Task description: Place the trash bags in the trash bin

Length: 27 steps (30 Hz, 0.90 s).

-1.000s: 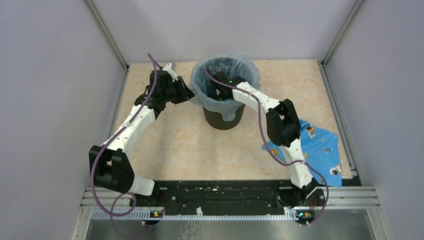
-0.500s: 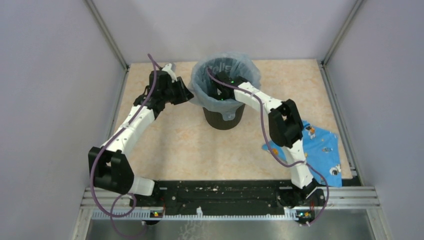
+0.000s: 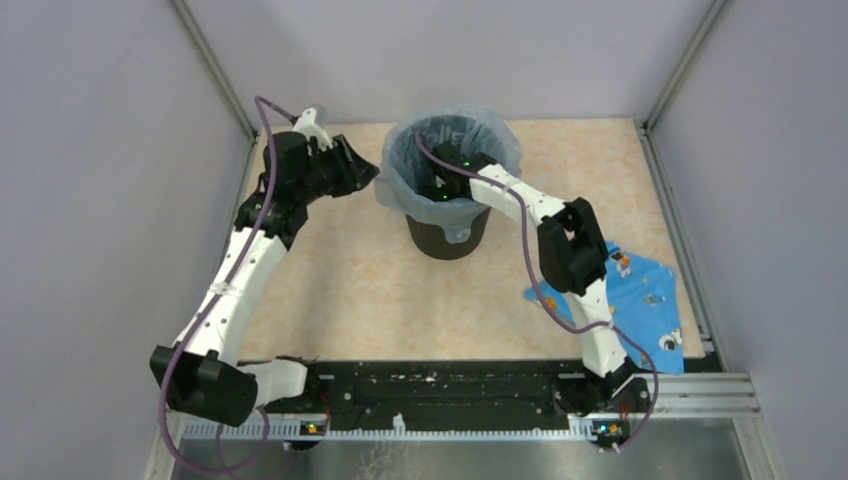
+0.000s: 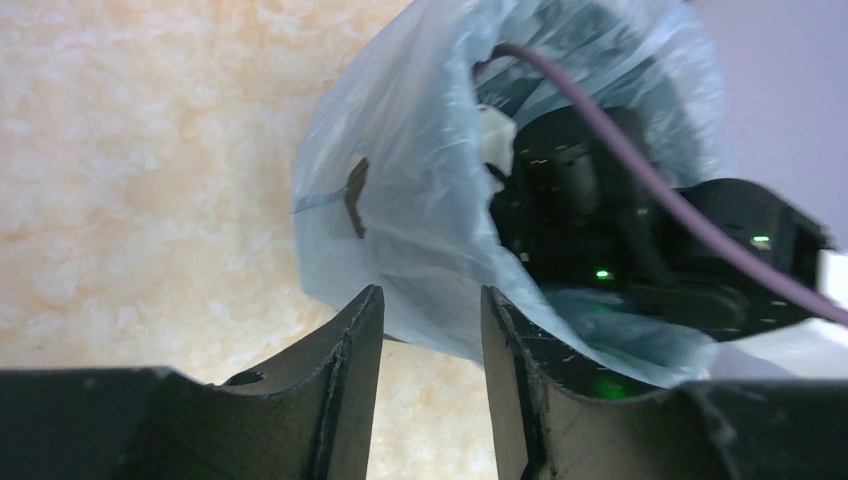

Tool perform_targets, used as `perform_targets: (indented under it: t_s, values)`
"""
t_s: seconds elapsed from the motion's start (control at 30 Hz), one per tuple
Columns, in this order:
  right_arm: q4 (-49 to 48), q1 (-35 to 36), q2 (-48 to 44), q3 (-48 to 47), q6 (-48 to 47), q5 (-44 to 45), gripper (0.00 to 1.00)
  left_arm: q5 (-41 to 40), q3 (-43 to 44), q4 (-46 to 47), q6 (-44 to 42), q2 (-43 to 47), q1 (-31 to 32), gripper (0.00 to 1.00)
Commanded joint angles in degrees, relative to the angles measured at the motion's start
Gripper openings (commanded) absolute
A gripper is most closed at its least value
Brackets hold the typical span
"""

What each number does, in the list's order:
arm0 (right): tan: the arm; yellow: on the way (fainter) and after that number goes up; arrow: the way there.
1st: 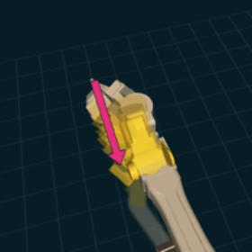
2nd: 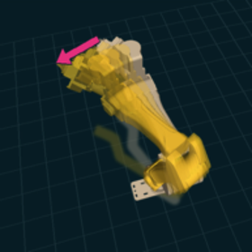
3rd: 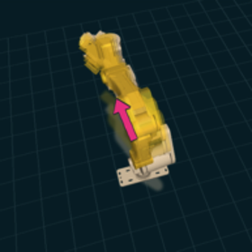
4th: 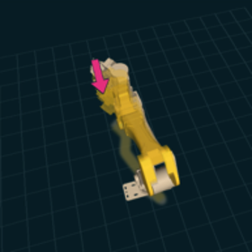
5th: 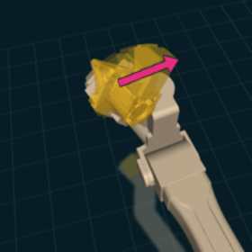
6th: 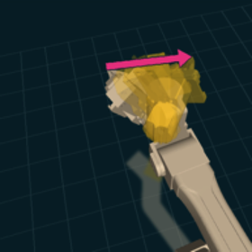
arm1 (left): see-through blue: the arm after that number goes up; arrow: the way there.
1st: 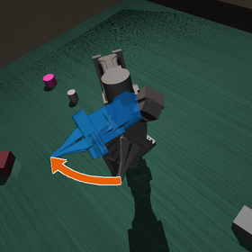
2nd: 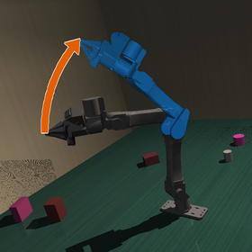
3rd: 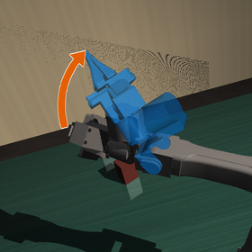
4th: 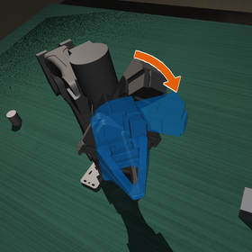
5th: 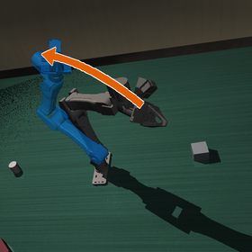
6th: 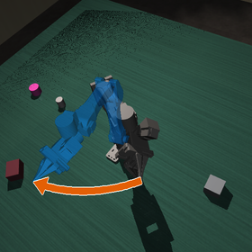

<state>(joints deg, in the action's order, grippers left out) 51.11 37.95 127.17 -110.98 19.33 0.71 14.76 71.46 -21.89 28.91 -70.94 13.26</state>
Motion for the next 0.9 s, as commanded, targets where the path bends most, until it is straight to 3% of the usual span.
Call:
perform_targets:
  t_s: [0.0, 0.37, 0.87]
  values:
    - [-2.3, -0.2, -2.1, 1.3, 1.4, 1.3, 0.92, 4.2, 3.0, 2.5, 2.4, 2.1, -0.2, 0.49]
    - [-3.0, -0.2, -2.3, 1.2, 2.4, 2.4, 0.91, 8.9, 2.1, 6.8, 3.2, -1.7, -0.2, 0.48]
    - [-0.4, 0.5, -3.0, -2.6, 2.4, 2.3, 0.91, 8.2, -0.2, 9.0, 2.9, -6.5, 0.7, 0.46]
